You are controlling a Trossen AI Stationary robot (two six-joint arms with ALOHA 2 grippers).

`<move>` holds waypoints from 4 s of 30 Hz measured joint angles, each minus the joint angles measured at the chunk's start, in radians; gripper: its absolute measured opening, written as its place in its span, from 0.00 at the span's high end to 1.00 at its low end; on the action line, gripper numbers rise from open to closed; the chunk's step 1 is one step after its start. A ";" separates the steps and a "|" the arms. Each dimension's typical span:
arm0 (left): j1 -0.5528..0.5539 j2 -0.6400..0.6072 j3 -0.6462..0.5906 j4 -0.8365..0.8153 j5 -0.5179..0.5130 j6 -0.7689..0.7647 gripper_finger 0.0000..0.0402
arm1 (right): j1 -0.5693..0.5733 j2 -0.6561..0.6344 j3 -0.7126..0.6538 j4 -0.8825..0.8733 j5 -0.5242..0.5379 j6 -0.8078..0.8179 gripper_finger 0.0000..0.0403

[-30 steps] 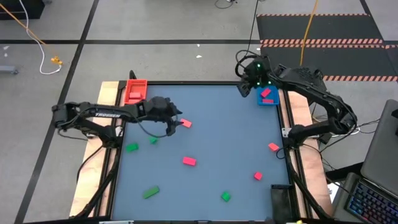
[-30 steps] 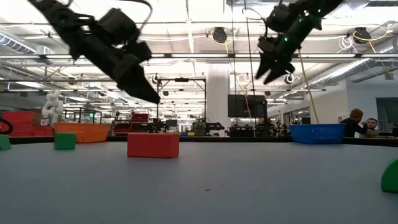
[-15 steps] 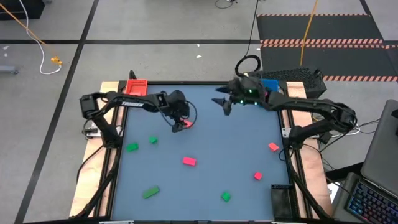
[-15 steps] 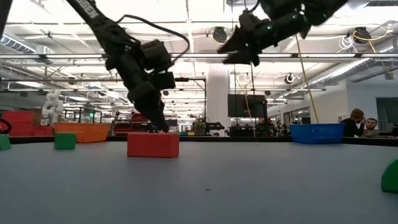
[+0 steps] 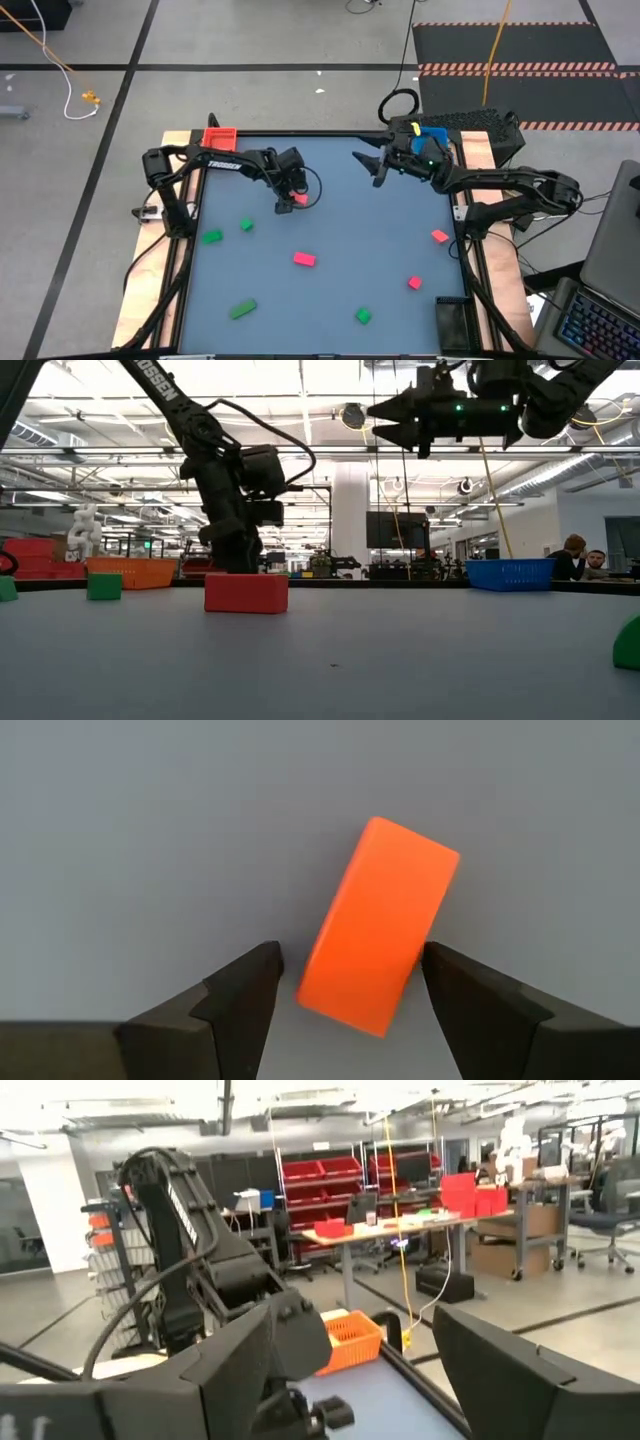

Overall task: Sort & place blocks by color
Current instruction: Put the orange block into the orange bin, then put the green block into the black bin

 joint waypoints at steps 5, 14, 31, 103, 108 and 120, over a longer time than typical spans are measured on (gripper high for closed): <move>-0.001 0.022 0.002 0.024 -0.003 -0.001 0.38 | 0.000 -0.043 -0.011 -0.014 -0.001 -0.007 0.33; -0.025 -0.004 0.001 0.003 -0.031 0.000 0.63 | 0.000 -0.057 -0.011 -0.047 0.002 -0.033 0.33; 0.190 -0.194 0.061 -0.305 -0.251 -0.184 0.69 | -0.002 -0.057 -0.011 -0.015 0.006 -0.100 0.33; -0.252 -0.416 0.012 -0.855 -0.213 -0.831 0.48 | 0.000 -0.063 -0.011 -0.057 0.000 -0.073 0.33; -0.279 -0.416 -0.065 -0.854 -0.212 -0.877 0.38 | 0.000 -0.101 -0.011 -0.098 -0.002 -0.073 0.33; -0.290 -0.416 -0.125 -0.748 -0.203 -0.903 0.13 | 0.000 -0.190 -0.011 -0.235 -0.002 -0.073 0.33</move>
